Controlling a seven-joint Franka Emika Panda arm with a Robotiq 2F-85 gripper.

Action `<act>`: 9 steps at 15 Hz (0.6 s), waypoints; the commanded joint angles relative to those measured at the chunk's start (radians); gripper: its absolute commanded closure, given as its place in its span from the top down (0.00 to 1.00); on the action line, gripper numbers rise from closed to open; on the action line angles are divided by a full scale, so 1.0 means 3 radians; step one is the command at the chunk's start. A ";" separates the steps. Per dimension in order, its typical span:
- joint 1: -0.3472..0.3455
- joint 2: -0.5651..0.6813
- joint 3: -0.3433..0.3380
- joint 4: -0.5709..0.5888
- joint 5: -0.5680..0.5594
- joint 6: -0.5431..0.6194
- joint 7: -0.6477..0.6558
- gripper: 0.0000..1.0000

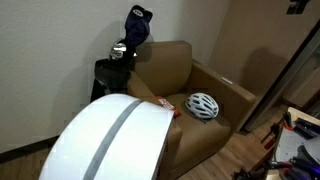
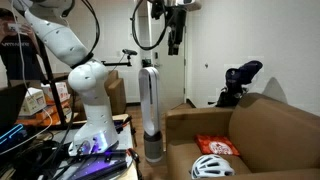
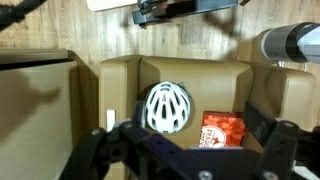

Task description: Pull out the sock from the golf bag and put it on the sofa

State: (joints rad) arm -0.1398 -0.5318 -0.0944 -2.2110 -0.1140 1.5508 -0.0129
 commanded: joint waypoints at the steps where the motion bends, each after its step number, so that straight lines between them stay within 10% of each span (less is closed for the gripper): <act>1: 0.0030 0.0003 -0.0023 0.0011 -0.0010 -0.0012 0.0010 1.00; 9: 0.0225 0.0491 -0.0007 0.0558 0.0028 0.0369 -0.0265 1.00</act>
State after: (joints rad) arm -0.1020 -0.4862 -0.0936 -2.1507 -0.1137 1.6416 -0.0343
